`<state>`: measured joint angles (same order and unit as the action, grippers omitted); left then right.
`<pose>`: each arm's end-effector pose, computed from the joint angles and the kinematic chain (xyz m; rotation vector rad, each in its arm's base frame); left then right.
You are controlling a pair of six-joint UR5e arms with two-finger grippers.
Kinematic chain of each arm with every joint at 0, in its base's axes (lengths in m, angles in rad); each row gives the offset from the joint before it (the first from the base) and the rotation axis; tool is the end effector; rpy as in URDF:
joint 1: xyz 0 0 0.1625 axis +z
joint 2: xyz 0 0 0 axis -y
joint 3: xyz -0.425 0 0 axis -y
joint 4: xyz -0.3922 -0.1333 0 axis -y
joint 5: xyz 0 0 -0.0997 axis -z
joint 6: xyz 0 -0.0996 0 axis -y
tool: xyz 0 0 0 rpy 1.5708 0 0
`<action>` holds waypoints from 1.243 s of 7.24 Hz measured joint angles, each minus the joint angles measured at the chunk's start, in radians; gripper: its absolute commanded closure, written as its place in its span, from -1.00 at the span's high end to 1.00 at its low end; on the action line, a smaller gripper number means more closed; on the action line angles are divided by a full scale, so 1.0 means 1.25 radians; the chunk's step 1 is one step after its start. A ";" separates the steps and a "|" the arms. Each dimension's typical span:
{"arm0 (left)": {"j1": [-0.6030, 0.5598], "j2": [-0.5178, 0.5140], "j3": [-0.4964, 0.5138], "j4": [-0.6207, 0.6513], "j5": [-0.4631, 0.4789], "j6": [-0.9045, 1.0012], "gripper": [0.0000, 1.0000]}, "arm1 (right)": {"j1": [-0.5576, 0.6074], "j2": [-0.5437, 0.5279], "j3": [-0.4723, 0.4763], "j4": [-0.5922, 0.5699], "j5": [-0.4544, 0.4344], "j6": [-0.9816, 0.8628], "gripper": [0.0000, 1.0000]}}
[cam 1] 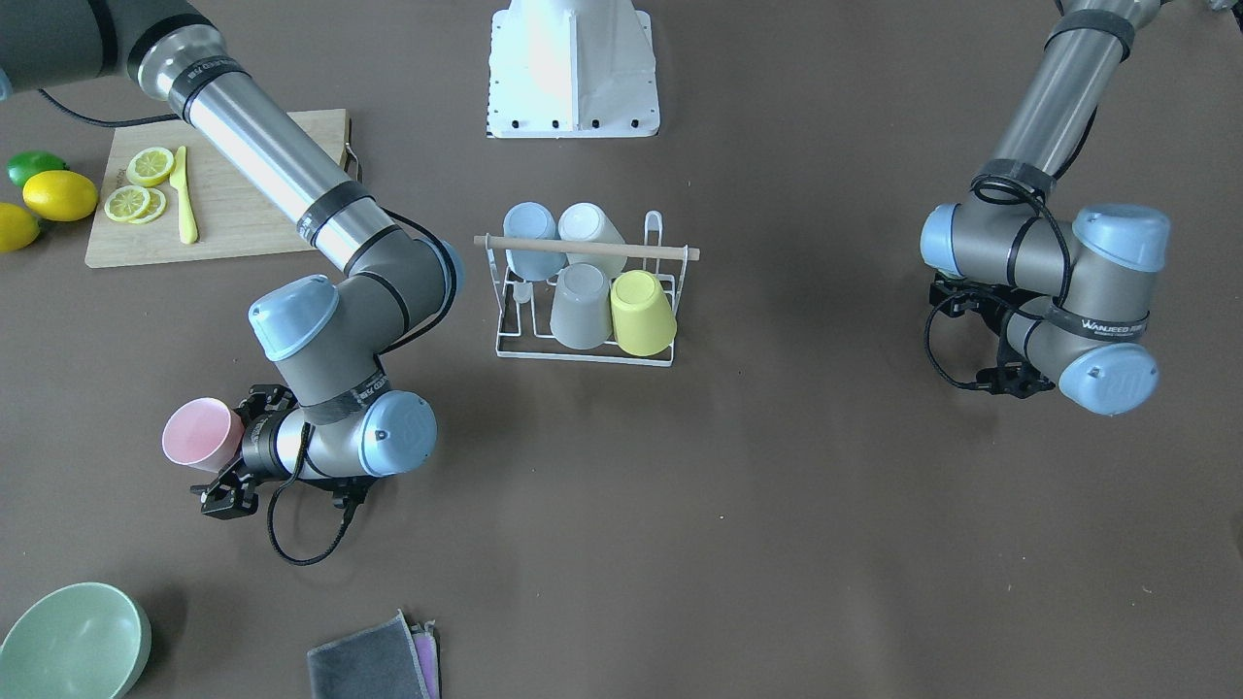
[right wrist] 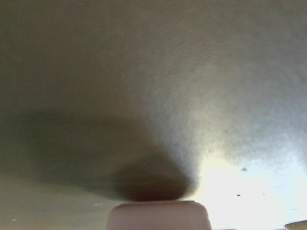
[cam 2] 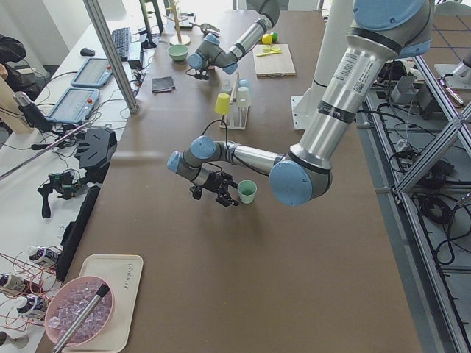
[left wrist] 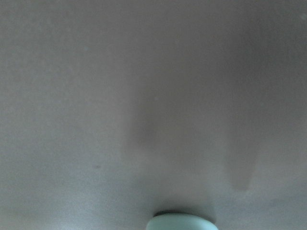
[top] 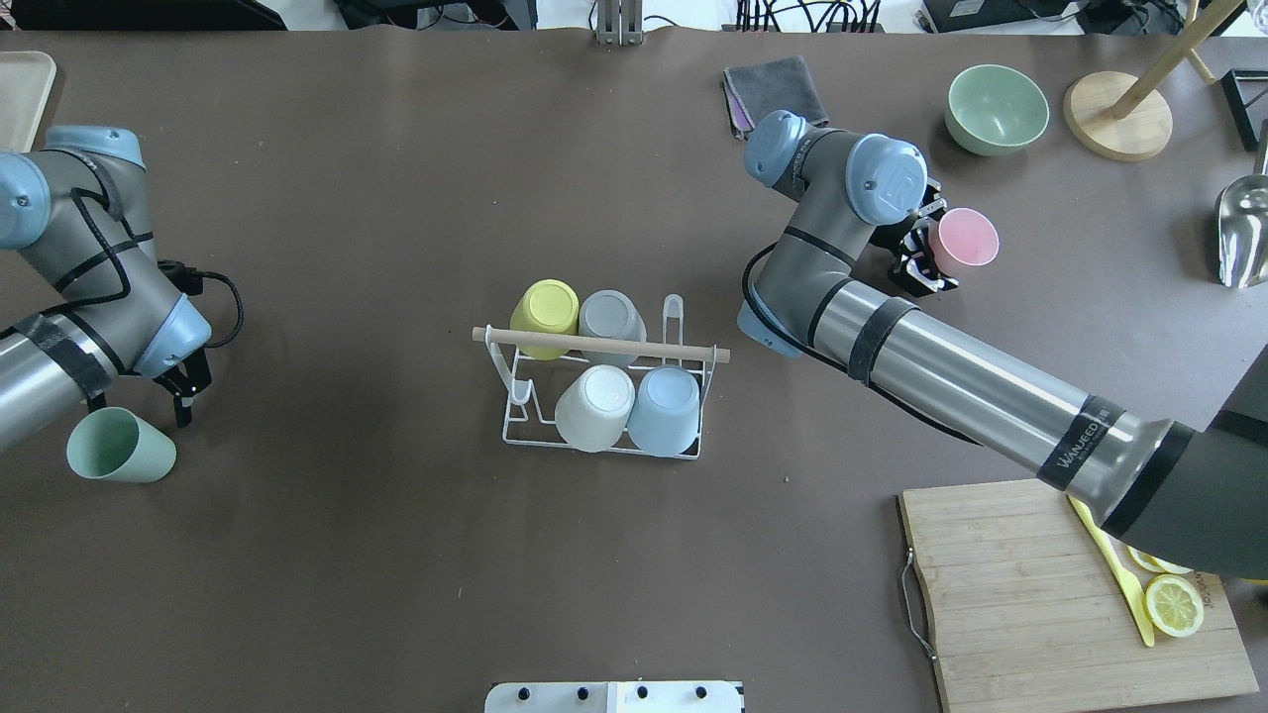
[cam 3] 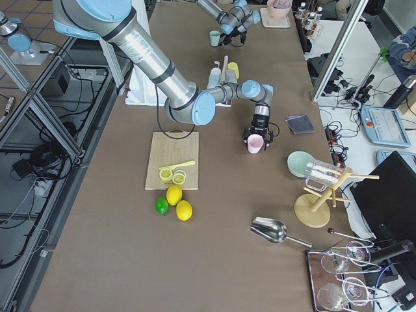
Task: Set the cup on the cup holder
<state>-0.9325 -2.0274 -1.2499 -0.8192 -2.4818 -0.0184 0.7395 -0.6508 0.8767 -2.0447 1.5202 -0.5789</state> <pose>0.3268 -0.5321 0.5983 -0.8258 0.6497 0.2818 -0.4923 -0.6364 0.4530 -0.2608 0.0883 -1.4084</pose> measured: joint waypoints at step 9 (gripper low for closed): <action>0.014 -0.001 0.016 0.110 -0.028 0.117 0.96 | 0.062 -0.119 0.256 -0.073 0.016 -0.031 -1.00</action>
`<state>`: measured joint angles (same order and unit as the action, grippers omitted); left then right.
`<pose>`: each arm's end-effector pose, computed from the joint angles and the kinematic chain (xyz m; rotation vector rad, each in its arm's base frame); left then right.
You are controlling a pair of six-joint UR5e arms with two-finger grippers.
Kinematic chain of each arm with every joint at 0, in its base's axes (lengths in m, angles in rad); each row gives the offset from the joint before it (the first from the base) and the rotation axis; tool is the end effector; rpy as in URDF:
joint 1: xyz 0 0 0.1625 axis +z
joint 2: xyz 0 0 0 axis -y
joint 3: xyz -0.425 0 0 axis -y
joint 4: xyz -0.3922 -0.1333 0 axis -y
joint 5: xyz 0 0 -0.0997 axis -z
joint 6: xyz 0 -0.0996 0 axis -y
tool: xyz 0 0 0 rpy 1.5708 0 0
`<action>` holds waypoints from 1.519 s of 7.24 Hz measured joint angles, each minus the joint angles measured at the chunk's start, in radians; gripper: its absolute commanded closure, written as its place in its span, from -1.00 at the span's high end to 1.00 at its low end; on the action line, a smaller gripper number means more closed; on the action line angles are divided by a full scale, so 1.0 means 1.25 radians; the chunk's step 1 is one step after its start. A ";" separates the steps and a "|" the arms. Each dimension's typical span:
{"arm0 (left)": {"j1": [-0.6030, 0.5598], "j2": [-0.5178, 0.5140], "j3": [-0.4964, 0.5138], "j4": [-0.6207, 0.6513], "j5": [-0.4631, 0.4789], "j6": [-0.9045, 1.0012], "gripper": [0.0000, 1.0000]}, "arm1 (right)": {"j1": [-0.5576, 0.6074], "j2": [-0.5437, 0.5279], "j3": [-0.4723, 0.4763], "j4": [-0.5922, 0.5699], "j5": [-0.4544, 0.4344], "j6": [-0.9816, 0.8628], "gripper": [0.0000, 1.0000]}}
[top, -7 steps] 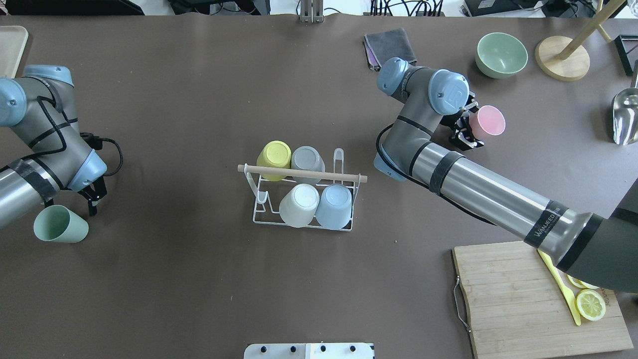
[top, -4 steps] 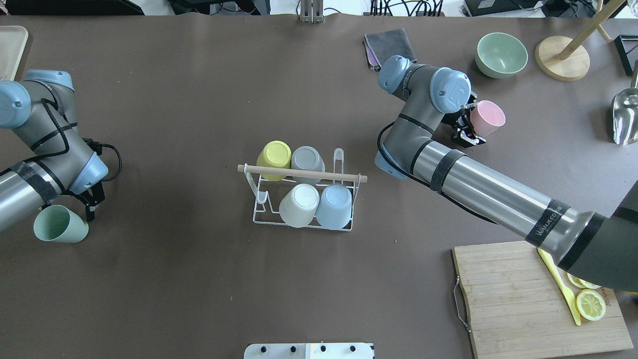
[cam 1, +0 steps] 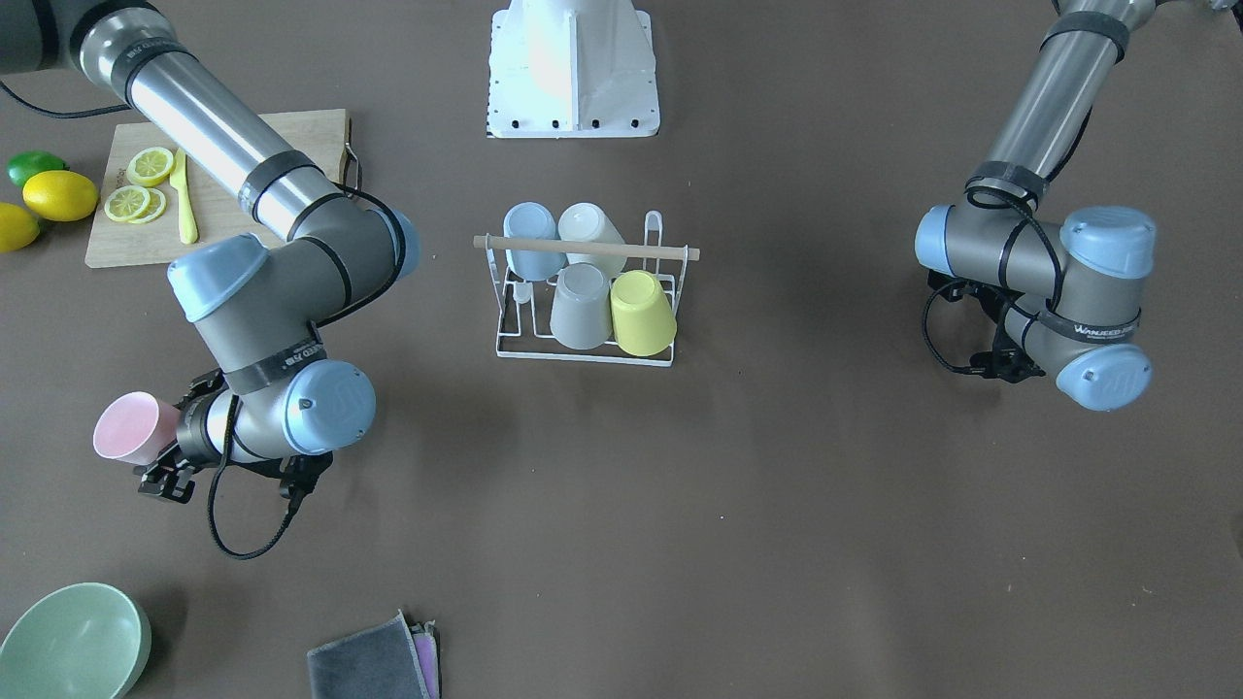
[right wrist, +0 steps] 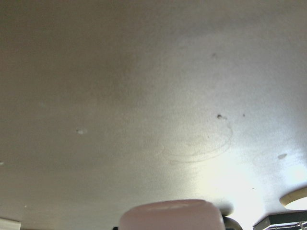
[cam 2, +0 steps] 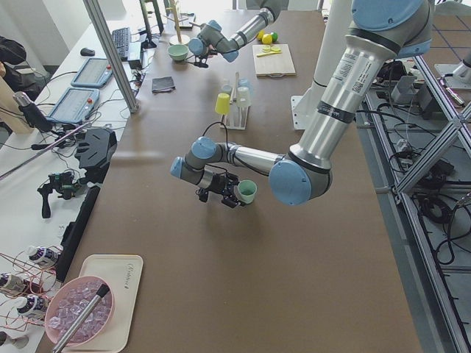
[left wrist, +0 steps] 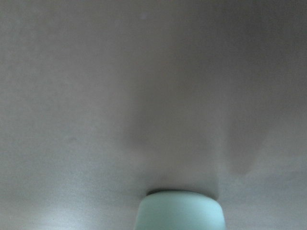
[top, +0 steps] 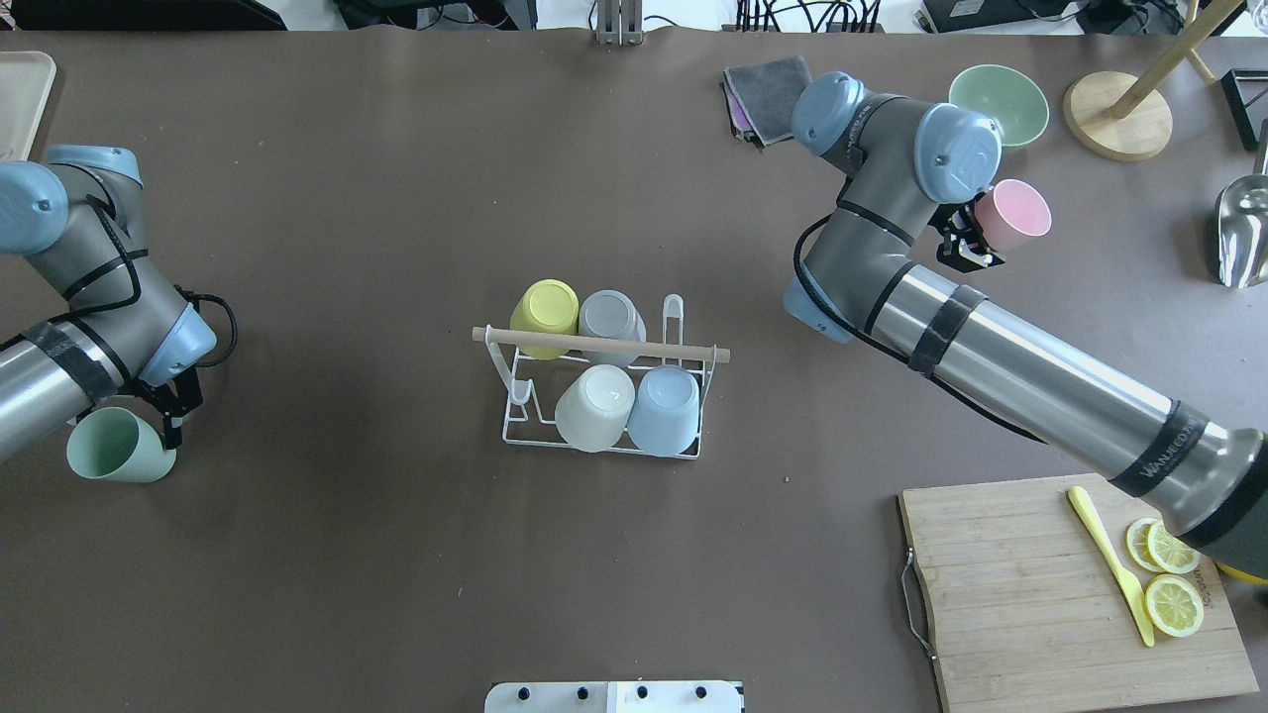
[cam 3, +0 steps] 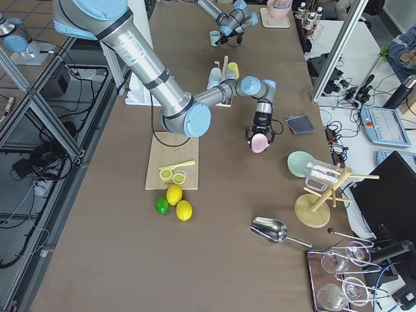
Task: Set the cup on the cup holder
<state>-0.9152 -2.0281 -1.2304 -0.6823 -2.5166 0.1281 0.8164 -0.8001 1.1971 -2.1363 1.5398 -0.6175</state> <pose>0.3290 -0.5140 0.6094 -0.9203 0.6796 0.3325 -0.4070 -0.6322 0.4306 -0.1798 0.0459 -1.3709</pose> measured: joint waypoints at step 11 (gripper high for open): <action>0.021 0.000 0.012 0.003 -0.019 0.001 -0.67 | 0.277 -0.288 0.424 0.254 0.647 0.034 -1.00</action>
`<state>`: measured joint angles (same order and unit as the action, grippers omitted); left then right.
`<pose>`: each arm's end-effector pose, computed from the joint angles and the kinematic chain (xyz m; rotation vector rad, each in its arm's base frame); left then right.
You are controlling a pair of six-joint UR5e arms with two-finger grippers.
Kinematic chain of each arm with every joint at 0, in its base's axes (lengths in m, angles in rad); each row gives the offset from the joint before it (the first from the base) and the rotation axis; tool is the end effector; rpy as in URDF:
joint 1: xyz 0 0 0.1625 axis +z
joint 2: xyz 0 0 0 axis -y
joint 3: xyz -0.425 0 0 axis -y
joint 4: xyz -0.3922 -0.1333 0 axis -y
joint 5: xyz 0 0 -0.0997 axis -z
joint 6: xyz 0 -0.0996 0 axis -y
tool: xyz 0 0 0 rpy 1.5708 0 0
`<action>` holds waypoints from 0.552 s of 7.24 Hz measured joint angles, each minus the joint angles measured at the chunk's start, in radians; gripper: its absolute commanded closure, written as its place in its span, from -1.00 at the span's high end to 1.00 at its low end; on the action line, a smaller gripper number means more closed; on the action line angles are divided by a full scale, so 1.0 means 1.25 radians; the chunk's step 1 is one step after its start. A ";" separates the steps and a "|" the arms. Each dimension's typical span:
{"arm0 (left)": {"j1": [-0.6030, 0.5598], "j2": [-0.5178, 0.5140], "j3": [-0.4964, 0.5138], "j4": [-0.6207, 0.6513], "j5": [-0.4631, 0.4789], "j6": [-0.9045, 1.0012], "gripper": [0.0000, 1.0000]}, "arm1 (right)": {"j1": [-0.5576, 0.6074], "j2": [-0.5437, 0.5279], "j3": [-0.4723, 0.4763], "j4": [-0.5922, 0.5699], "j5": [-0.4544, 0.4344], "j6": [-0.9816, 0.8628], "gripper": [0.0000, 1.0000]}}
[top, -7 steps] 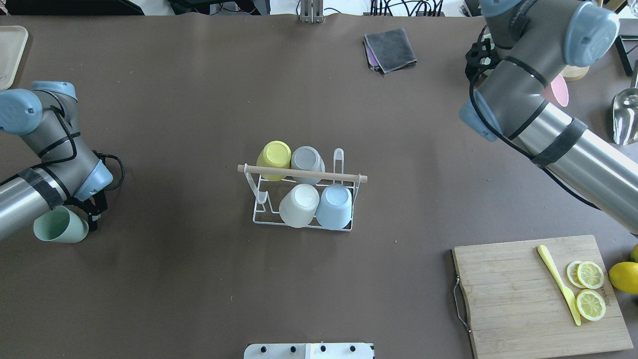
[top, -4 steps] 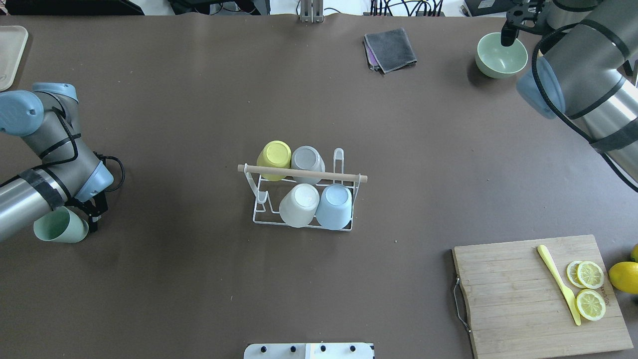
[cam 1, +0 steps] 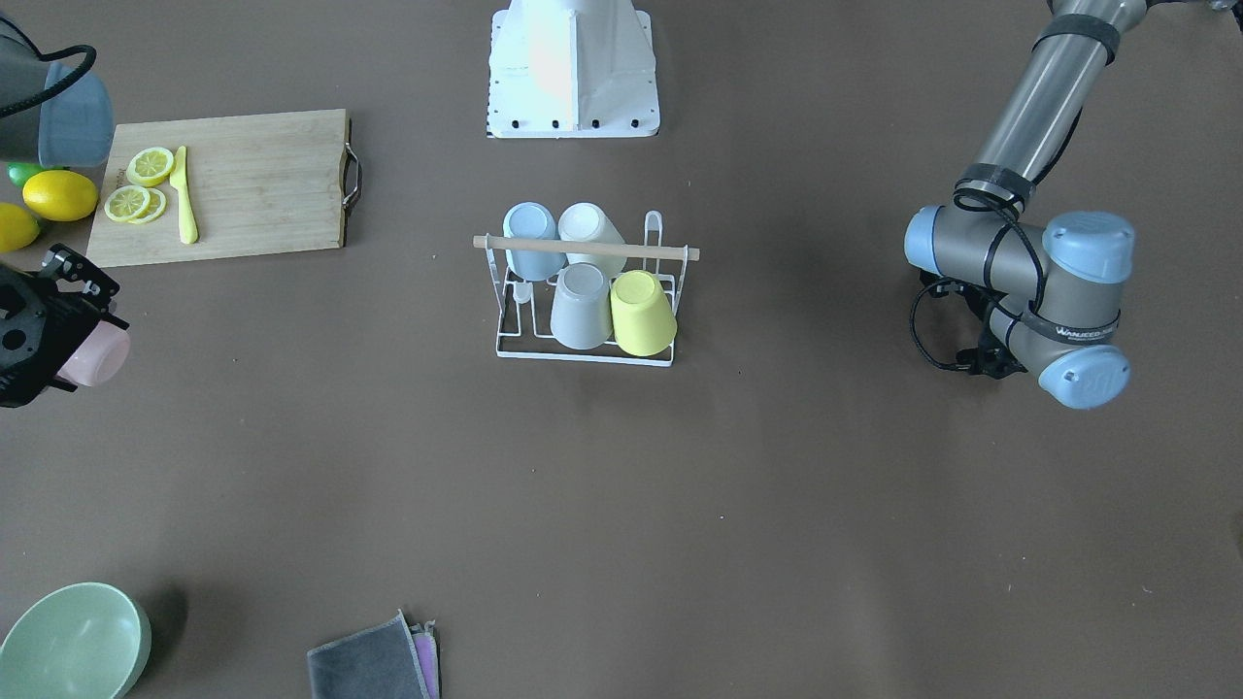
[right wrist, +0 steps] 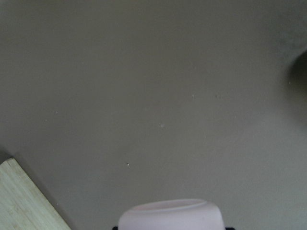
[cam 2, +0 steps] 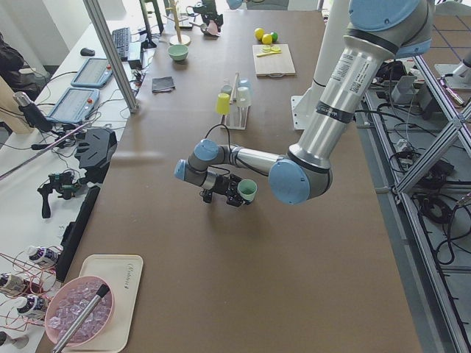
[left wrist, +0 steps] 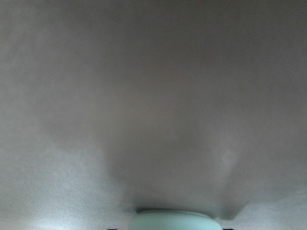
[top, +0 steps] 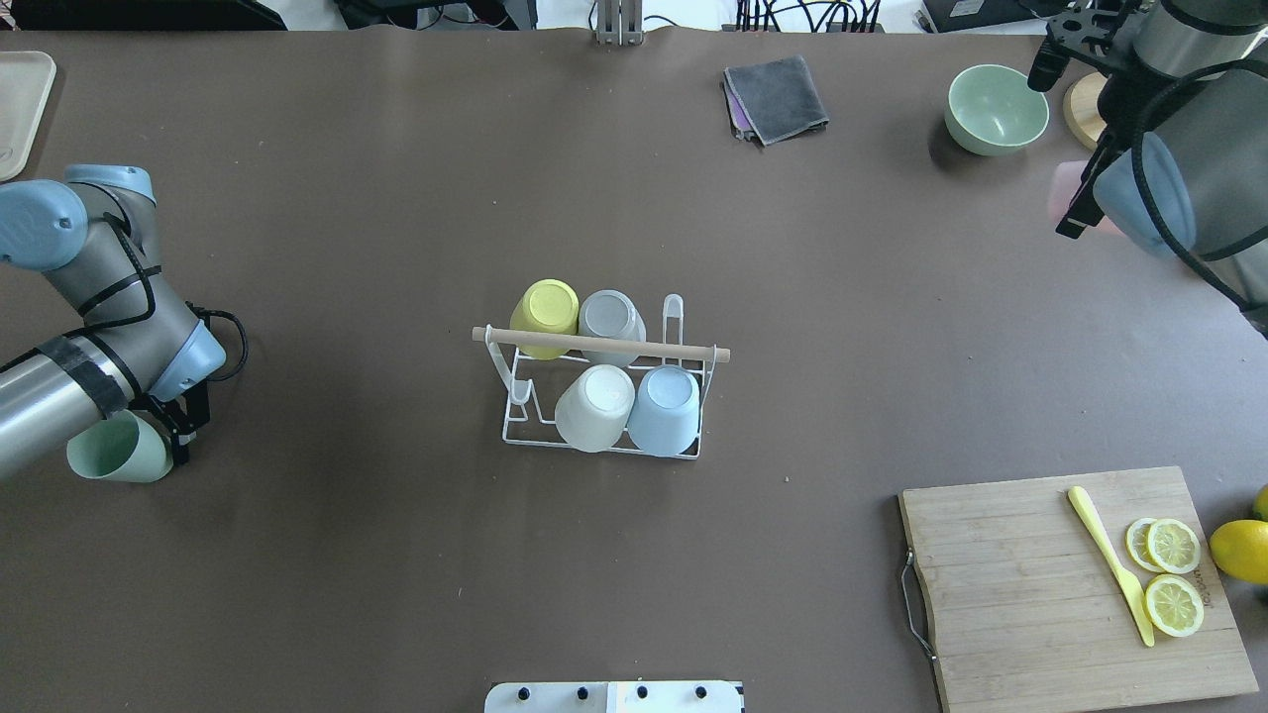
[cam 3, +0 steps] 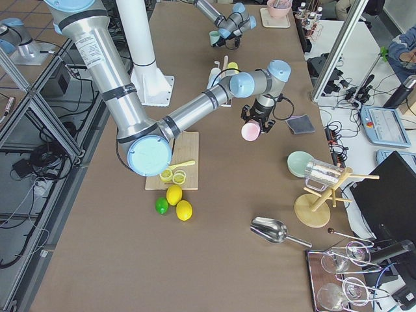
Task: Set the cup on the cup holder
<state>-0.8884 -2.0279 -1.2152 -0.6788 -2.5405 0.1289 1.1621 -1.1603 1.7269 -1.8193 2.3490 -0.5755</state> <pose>0.3436 -0.5040 0.6146 -0.9477 0.6826 0.3349 -0.1872 -0.5917 0.3779 0.3835 -0.7812 -1.0484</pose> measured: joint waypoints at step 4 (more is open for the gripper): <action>-0.007 -0.004 -0.043 0.071 0.006 0.006 -1.00 | 0.014 -0.043 -0.018 0.418 0.040 0.036 -1.00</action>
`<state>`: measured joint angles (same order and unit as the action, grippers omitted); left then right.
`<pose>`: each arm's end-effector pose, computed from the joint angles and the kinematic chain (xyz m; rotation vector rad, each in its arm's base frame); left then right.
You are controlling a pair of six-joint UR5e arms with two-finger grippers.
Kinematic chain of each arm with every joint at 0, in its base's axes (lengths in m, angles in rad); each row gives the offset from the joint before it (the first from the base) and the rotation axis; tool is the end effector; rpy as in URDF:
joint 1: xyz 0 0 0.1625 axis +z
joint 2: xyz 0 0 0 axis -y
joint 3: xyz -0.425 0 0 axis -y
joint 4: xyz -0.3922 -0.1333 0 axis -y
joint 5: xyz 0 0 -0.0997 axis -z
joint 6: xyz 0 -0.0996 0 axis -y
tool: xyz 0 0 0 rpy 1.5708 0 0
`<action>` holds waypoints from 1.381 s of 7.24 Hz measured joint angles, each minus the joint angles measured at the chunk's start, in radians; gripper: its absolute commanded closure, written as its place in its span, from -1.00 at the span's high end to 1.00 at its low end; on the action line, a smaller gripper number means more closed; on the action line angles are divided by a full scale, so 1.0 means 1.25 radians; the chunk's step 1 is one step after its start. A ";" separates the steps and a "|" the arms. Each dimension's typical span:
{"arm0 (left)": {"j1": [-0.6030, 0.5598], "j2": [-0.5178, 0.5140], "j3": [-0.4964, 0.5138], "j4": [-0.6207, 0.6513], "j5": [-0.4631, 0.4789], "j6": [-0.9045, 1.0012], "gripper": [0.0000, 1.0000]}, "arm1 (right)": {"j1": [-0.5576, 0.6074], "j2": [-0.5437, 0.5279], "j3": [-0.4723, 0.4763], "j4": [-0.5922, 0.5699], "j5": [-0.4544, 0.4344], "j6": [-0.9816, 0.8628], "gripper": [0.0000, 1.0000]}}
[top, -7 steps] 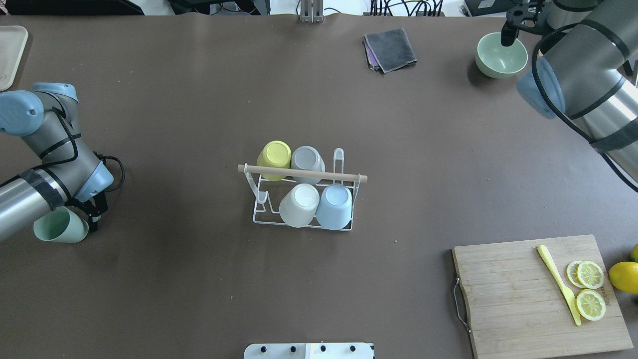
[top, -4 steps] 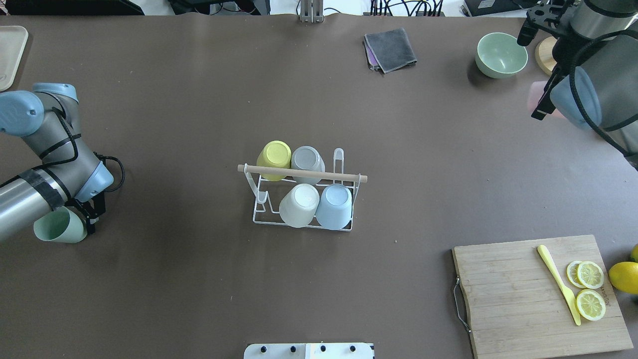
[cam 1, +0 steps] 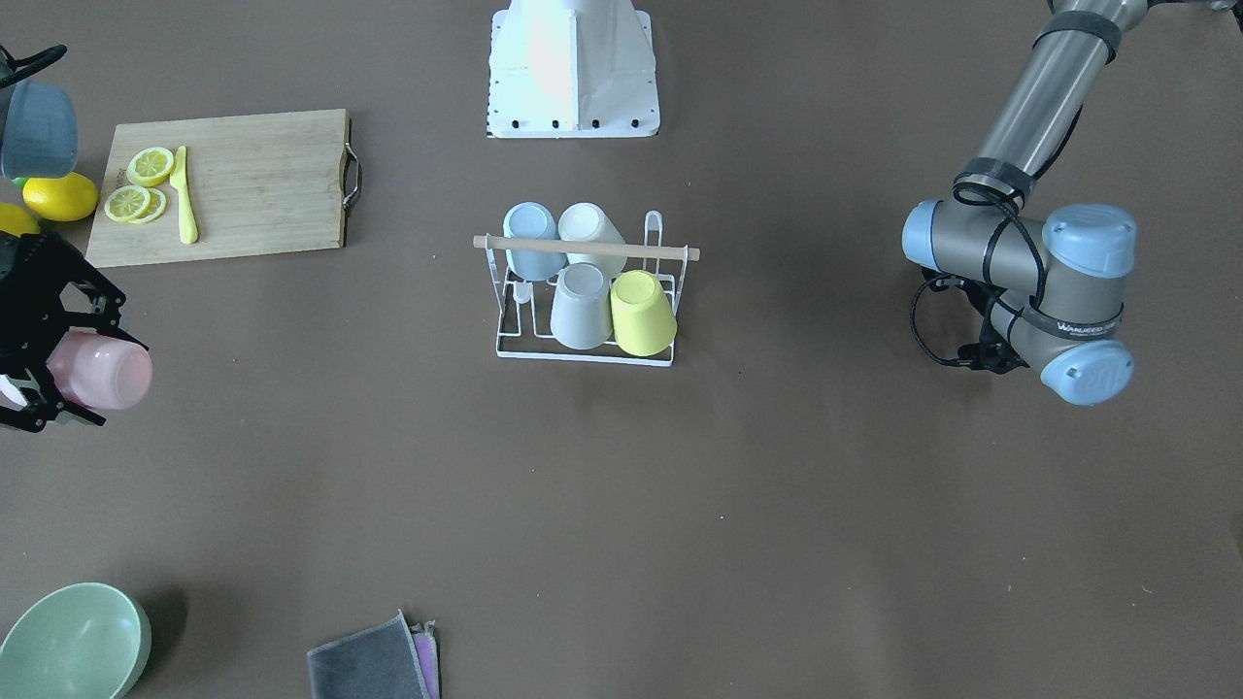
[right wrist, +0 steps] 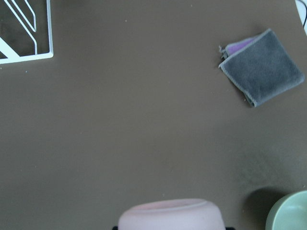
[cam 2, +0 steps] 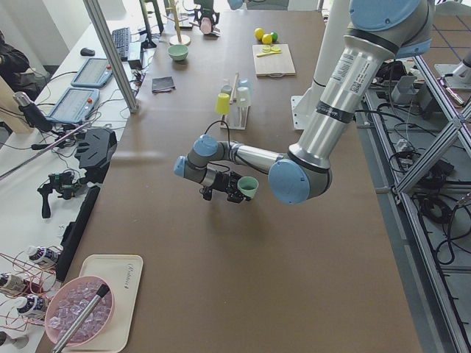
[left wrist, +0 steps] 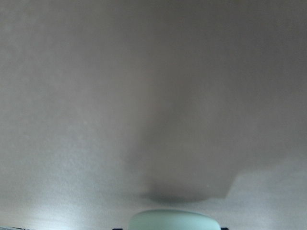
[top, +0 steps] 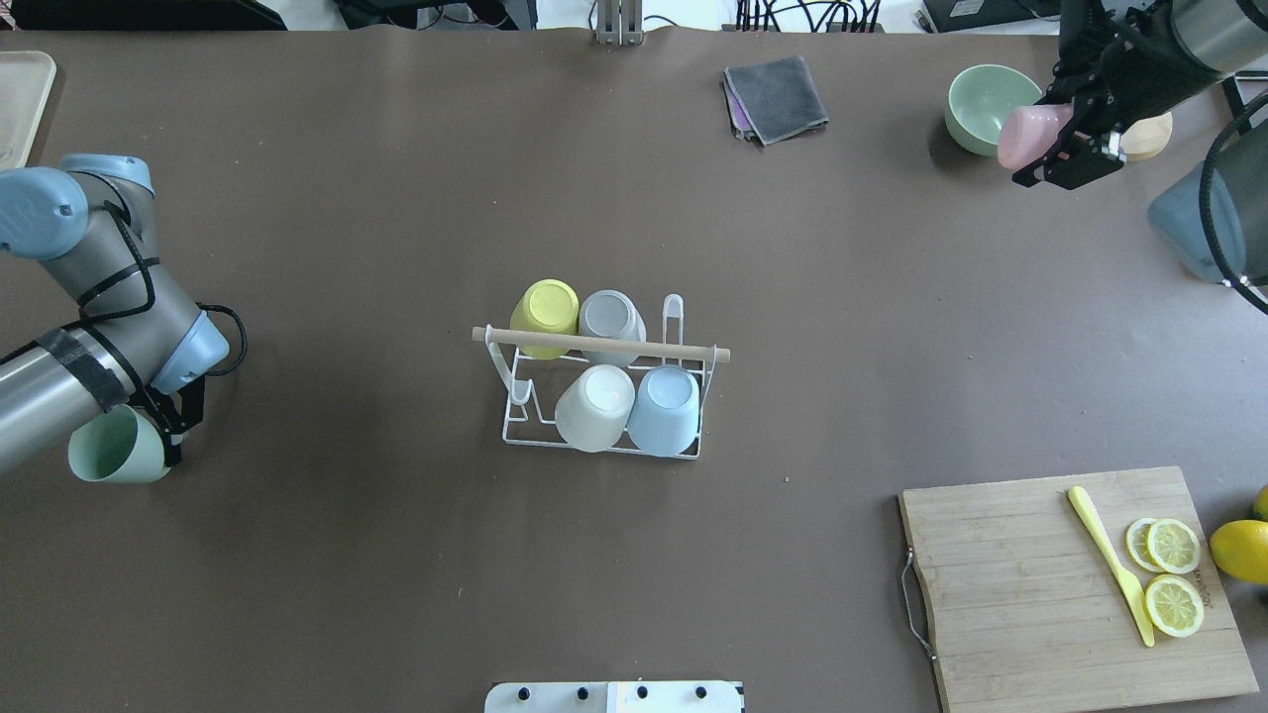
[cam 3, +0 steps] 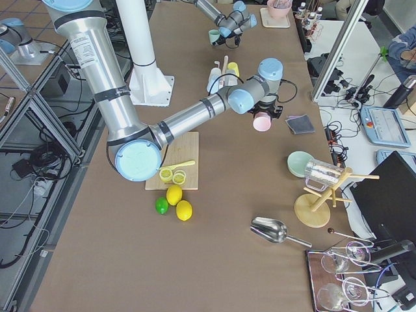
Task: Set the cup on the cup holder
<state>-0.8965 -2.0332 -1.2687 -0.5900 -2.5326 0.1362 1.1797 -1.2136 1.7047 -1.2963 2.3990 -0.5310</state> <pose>0.3362 -0.5033 0.5920 -0.9660 0.6707 0.3215 -0.1783 -0.5896 0.3552 0.8200 -0.7781 -1.1442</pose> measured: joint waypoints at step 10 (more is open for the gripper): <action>-0.118 -0.010 -0.229 -0.211 0.466 0.059 -1.00 | -0.155 -0.025 -0.105 1.089 -0.240 0.826 -1.00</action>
<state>-1.0438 -2.0453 -1.5555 -0.8537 -1.9500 0.2105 0.9862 -1.2450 1.5729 0.0652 2.0986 0.5013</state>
